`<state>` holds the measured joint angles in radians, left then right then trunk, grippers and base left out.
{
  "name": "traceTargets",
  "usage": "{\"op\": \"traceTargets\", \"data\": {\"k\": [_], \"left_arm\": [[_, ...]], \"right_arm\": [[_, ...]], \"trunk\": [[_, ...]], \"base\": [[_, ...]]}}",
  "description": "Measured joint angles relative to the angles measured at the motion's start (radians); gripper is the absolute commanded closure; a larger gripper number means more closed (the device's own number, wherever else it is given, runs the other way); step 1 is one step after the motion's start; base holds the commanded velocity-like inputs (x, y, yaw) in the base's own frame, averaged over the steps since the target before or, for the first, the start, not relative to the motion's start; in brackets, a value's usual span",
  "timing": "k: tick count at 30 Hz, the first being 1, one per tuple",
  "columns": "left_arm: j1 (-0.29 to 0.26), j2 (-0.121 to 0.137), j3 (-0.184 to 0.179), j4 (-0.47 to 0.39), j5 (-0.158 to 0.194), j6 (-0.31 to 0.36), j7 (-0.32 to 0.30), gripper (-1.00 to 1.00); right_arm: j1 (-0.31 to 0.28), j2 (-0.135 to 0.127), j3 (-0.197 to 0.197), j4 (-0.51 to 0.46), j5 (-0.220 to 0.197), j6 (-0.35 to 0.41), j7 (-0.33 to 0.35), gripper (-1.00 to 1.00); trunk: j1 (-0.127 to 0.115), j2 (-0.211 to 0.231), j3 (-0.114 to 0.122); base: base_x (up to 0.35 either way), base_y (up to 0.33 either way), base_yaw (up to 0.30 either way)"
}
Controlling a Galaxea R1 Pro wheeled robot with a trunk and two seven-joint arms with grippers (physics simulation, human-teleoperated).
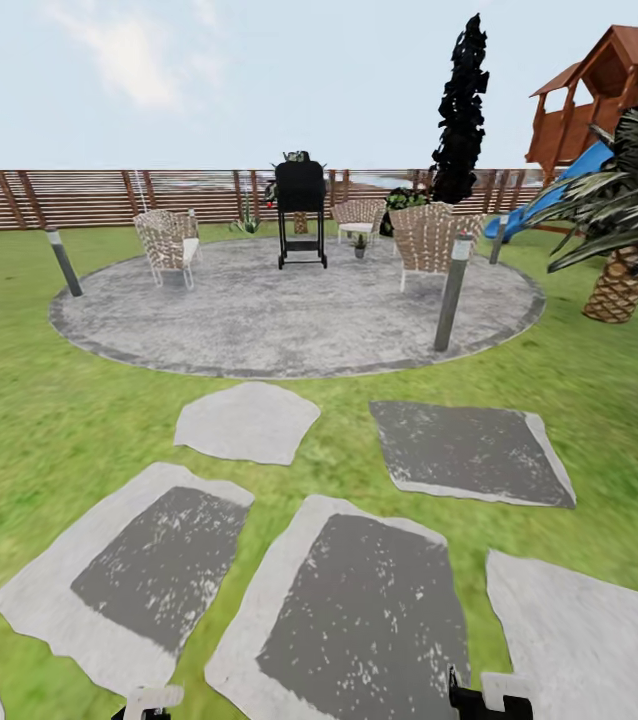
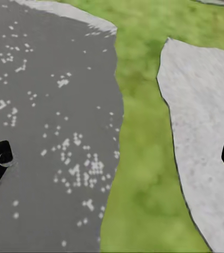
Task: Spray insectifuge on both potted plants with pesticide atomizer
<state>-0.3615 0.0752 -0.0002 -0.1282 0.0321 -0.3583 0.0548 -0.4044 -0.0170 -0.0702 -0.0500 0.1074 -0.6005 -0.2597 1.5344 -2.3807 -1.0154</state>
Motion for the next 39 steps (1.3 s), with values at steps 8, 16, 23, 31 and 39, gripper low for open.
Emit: {"op": "traceTargets", "data": {"k": [8, 16, 23, 31, 39], "left_arm": [[0.000, 0.000, 0.000, 0.000, 0.000, 0.000, 0.000, 1.00], [0.000, 0.000, 0.000, 0.000, 0.000, 0.000, 0.000, 1.00], [0.000, 0.000, 0.000, 0.000, 0.000, 0.000, 0.000, 1.00], [0.000, 0.000, -0.001, 0.000, 0.000, 0.000, 0.000, 1.00], [0.000, 0.000, -0.001, 0.000, 0.000, 0.000, 0.000, 1.00]], "right_arm": [[0.000, 0.000, 0.000, 0.000, 0.000, 0.000, 0.000, -1.00], [0.000, 0.000, 0.000, 0.000, 0.000, 0.000, 0.000, -1.00], [0.000, 0.000, 0.000, 0.000, 0.000, 0.000, 0.000, -1.00], [0.000, 0.000, 0.000, 0.000, 0.000, 0.000, 0.000, -1.00], [0.000, 0.000, 0.000, 0.000, 0.000, 0.000, 0.000, -1.00]], "trunk": [[0.000, 0.000, 0.000], [0.000, 0.000, 0.000], [0.000, 0.000, 0.000], [0.000, 0.000, 0.000], [0.000, 0.000, 0.000]], "base": [[0.336, 0.078, 0.000], [0.336, 0.078, 0.000], [0.336, 0.078, 0.000], [0.336, 0.078, 0.000], [0.336, 0.078, 0.000]]}}
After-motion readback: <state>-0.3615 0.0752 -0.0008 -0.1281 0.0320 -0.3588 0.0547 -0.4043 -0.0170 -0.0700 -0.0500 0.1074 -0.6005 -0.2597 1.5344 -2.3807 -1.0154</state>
